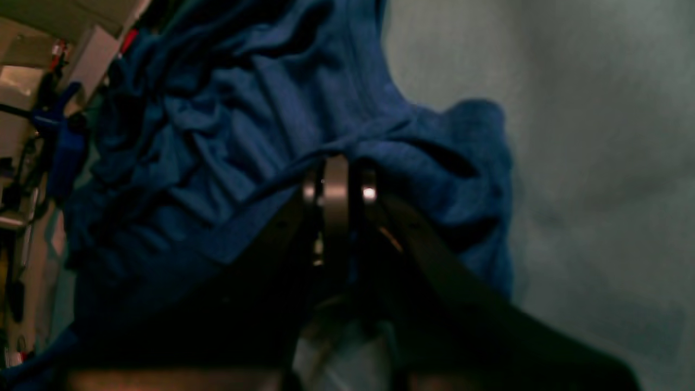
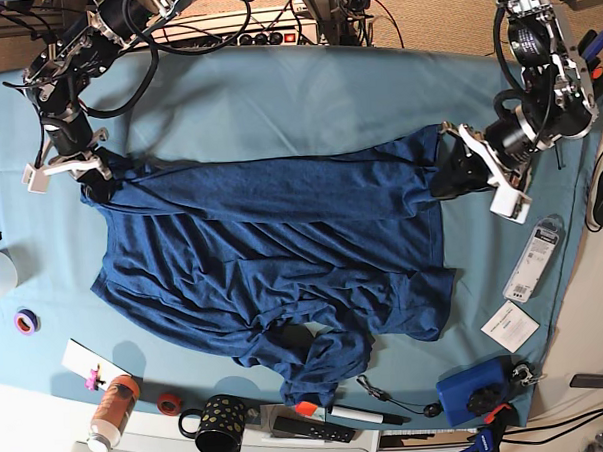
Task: Layout the t-shirt on the table in an organized manner, then fold the t-shirt properly
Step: 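Pull the grasped side with the left gripper toward the sleeve end, then hold the shirt edge with both grippers and lift it slightly, then drag the shirt edge with both grippers away from the hem to straighten it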
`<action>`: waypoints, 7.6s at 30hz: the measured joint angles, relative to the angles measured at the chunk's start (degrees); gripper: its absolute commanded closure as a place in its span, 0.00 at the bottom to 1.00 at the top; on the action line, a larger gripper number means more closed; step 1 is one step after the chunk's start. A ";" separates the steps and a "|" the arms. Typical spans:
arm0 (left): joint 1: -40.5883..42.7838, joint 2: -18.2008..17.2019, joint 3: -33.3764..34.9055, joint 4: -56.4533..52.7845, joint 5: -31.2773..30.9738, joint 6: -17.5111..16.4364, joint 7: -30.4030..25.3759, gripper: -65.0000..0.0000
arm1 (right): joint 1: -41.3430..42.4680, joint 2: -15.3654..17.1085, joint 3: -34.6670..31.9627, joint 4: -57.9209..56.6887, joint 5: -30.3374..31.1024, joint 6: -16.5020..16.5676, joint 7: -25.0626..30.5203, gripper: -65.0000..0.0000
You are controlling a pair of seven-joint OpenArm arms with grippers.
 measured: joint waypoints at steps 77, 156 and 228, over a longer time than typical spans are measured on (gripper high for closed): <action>-0.35 0.15 0.31 0.00 1.62 3.30 -2.43 0.50 | -1.38 -2.05 -3.39 0.11 -0.96 -8.39 1.70 0.62; 4.46 -0.37 -1.75 -13.03 -4.07 7.41 -0.66 1.00 | -7.23 2.69 -2.34 0.11 9.20 -3.13 -10.82 1.00; 15.65 -3.67 -9.64 -12.63 -12.74 0.39 3.87 0.48 | -21.57 6.62 3.13 5.44 15.80 1.38 -16.09 0.53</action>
